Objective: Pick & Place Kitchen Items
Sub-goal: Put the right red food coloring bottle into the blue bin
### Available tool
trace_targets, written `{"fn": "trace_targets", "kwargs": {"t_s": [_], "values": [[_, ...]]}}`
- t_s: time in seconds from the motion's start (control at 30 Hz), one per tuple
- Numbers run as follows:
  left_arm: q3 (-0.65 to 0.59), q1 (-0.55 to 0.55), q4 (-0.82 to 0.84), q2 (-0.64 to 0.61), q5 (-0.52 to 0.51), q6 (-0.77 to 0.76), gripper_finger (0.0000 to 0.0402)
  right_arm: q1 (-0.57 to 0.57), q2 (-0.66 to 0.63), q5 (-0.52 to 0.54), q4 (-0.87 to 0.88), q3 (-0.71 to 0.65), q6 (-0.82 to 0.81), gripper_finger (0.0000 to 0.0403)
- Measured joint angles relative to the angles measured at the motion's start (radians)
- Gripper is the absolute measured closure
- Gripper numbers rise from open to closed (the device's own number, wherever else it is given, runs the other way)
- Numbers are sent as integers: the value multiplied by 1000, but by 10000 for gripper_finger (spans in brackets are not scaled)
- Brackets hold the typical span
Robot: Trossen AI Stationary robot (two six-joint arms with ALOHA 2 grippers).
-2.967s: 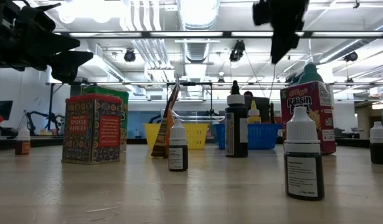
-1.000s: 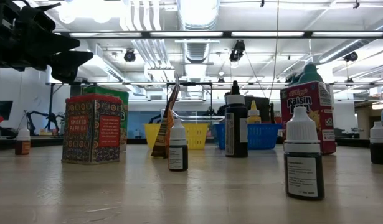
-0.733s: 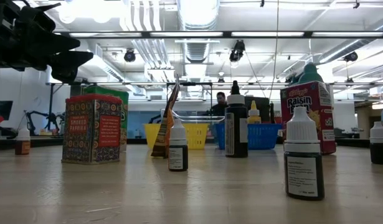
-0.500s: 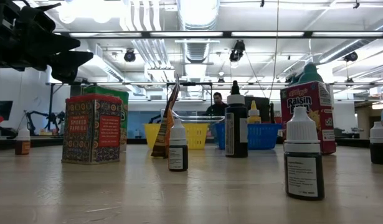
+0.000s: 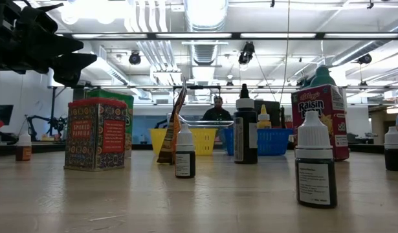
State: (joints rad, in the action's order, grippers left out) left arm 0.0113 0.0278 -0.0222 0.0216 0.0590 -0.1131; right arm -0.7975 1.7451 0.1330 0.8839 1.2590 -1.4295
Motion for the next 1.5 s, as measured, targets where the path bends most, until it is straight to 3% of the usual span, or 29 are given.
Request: {"fn": "trace_targets", "kwargs": {"t_s": [0.23,0.83,1.2,1.5], "values": [[0,0,0,0,0,0,183,0,0,0,-35,-39,-7,216],[0,0,0,0,0,0,183,0,0,7,-70,-63,0,264],[0,0,0,0,0,0,183,4,0,1,-90,-90,4,262],[0,0,0,0,0,0,183,4,0,-4,-89,-80,27,308]]}}
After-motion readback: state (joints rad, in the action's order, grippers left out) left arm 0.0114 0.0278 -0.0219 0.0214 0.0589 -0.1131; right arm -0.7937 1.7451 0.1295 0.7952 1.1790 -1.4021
